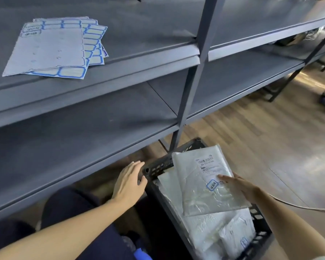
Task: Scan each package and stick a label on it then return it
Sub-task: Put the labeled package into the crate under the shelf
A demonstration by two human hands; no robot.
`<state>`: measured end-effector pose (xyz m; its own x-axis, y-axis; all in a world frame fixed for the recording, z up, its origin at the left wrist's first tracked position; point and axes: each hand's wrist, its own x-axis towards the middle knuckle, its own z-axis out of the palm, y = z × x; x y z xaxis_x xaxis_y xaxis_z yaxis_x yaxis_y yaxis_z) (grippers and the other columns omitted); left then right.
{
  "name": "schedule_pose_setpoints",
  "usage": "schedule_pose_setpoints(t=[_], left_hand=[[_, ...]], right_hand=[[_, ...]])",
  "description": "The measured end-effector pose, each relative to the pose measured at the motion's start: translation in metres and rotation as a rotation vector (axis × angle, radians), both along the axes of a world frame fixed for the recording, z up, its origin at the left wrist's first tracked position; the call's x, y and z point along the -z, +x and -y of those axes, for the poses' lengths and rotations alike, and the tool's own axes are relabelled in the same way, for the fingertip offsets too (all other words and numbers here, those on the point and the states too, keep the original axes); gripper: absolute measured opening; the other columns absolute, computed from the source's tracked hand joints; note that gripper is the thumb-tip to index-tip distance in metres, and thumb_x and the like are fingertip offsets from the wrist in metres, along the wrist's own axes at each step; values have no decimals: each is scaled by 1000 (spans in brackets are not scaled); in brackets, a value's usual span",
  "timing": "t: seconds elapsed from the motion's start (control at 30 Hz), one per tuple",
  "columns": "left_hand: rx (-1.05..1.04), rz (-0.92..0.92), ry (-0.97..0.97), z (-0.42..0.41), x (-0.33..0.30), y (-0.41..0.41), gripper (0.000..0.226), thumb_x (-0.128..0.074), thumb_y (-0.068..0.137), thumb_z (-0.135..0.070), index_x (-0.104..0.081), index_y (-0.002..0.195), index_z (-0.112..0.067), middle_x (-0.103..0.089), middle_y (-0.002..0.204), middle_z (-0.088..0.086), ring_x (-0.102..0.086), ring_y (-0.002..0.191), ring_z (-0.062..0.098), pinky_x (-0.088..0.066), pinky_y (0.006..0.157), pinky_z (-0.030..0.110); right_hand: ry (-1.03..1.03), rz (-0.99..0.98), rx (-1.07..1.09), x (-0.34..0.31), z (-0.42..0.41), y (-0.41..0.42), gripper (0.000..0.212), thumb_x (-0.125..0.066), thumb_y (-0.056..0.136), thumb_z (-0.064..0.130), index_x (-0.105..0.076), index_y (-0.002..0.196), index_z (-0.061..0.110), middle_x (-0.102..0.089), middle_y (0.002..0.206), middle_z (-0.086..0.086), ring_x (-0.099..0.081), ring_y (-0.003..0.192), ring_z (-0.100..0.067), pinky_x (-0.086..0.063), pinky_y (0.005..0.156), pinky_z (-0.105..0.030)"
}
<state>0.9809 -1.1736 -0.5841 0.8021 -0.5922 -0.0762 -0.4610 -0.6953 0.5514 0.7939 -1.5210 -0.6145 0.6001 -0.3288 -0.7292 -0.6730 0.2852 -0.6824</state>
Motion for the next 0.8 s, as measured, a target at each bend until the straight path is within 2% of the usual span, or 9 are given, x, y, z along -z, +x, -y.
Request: schedule_pose_setpoints(t=[0.1,0.13,0.2,0.27,0.33,0.4,0.47,0.57,0.8], left_hand=[[-35,-27,19,0,8,1,49,-48,97,-29,-38,145,-21,-34,153,-5,-24,143,10,-13,111,18],[-38,-37,26,0,10,2,49,-48,97,-29,-38,145,-20,-34,153,-4,-24,143,11,-14,112,19],[-40,-47,38,1,14,4,49,-49,97,-28,-38,144,-19,-34,153,-3,-25,143,11,-16,113,20],[-41,-57,48,1,18,6,48,-48,97,-28,-39,144,-18,-35,152,-2,-25,143,11,-16,113,20],[-41,-66,62,2,21,7,48,-48,97,-27,-39,144,-18,-35,152,-3,-24,144,11,-16,114,22],[-44,-69,77,3,25,7,47,-48,97,-27,-39,143,-18,-35,152,-2,-24,143,12,-16,114,22],[-49,-73,79,3,27,6,47,-49,97,-26,-41,142,-17,-37,150,-1,-26,142,13,-18,113,22],[-49,-72,78,5,28,5,46,-51,96,-25,-42,141,-15,-40,148,1,-29,141,15,-19,112,21],[-50,-78,90,3,30,3,45,-51,96,-24,-43,139,-13,-41,147,3,-30,141,16,-22,113,24]], right_hand=[[-31,1,-49,8,8,14,69,-90,57,36,-58,114,15,-73,100,-19,-71,79,-36,-59,62,-43],[-44,1,-81,10,10,19,68,-91,57,34,-58,115,16,-73,100,-17,-71,81,-36,-60,64,-44],[-80,-15,-140,16,13,28,67,-88,58,31,-59,117,16,-73,104,-13,-70,91,-35,-59,76,-49],[-145,-72,-203,23,16,38,72,-93,48,37,-62,109,16,-72,104,-12,-69,92,-32,-58,77,-45],[-300,-140,-257,31,18,48,50,-89,61,29,-65,100,11,-71,96,-11,-68,81,-24,-55,68,-32],[-473,-187,-296,42,23,56,32,-81,75,18,-65,99,4,-70,93,-12,-67,83,-28,-55,74,-37],[-591,-227,-315,48,24,63,39,-80,77,18,-63,108,4,-68,105,-16,-64,92,-31,-52,82,-39],[-727,-265,-316,48,21,74,56,-79,76,18,-57,126,6,-62,119,-15,-59,103,-28,-43,78,-29],[-819,-298,-360,52,11,83,54,-80,76,22,-58,123,10,-64,117,-13,-60,105,-27,-48,84,-33]])
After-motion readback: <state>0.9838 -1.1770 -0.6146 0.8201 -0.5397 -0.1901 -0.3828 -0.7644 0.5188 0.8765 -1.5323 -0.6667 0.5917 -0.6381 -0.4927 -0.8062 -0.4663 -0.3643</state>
